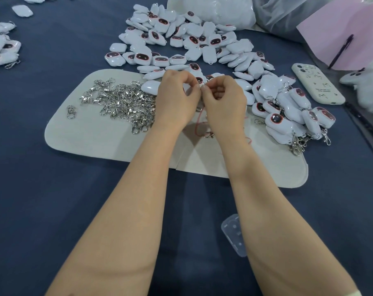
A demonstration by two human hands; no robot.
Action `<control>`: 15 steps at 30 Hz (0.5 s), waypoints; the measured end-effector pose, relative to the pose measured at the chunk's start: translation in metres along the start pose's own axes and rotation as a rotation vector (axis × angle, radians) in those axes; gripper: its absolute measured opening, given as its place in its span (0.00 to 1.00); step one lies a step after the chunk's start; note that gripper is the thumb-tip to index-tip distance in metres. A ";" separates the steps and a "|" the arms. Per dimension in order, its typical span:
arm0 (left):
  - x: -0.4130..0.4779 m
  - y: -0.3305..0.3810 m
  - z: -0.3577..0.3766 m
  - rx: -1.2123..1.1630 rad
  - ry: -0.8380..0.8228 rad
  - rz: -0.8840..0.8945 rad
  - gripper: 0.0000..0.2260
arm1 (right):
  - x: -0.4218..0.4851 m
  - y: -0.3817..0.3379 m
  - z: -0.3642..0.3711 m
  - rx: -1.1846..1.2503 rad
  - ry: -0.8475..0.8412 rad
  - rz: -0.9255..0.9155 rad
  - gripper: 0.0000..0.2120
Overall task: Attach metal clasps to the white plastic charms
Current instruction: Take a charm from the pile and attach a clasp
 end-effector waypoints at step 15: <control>0.001 -0.003 0.002 -0.019 -0.023 0.005 0.05 | 0.002 0.006 0.014 0.143 -0.171 0.034 0.12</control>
Point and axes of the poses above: each hand's wrist, its own x-axis towards the middle knuckle, its own z-axis out of the palm, y = z × x, the point moved 9 cm from there along x, towards the middle knuckle, and after that the axes turned 2 degrees about y, right-handed, at the moved point
